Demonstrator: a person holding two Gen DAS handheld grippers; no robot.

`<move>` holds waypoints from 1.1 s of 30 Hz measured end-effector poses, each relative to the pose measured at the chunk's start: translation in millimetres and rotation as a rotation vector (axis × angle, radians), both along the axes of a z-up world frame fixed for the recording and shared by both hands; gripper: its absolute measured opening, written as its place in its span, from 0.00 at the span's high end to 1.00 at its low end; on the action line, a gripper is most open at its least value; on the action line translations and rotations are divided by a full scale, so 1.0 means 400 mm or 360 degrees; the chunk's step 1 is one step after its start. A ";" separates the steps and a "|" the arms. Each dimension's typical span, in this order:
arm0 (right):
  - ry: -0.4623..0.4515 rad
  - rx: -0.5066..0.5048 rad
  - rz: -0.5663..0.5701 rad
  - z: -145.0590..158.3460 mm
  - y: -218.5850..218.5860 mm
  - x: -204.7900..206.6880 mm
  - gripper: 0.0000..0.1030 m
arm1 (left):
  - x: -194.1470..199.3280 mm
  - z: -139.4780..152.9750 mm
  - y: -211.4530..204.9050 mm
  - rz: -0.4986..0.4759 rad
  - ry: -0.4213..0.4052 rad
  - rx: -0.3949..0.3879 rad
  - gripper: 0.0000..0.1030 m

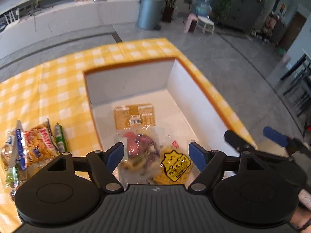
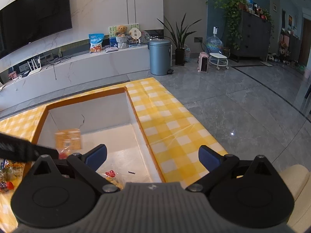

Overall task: Organize snacks
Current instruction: 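Move both grippers back from the box toward the remaining snack pile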

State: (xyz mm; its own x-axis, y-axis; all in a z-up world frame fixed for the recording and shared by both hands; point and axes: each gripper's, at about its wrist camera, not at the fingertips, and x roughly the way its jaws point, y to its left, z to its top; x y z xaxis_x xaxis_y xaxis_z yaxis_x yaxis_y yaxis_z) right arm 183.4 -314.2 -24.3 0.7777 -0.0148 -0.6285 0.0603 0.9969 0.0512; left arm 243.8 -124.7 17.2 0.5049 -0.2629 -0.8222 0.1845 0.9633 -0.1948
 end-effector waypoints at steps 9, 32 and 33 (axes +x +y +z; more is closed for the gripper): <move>-0.0037 -0.0015 0.0049 0.016 0.037 -0.011 0.05 | -0.058 0.102 0.023 -0.0071 -0.0156 0.0146 0.13; -0.0206 0.0260 0.0274 0.139 0.155 -0.102 0.03 | -0.250 0.177 0.385 0.0231 -0.0294 0.0239 0.13; -0.0225 0.0292 0.0290 0.152 0.167 -0.108 0.03 | -0.253 0.174 0.405 0.0253 -0.0292 0.0211 0.13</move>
State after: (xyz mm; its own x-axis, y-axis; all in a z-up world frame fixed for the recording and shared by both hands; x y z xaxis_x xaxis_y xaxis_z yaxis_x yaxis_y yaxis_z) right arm 140.2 -247.4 36.5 0.8372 0.2372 -0.4929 -0.1396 0.9639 0.2267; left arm 142.7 37.4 86.7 0.6749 -0.0647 -0.7351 0.0493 0.9979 -0.0425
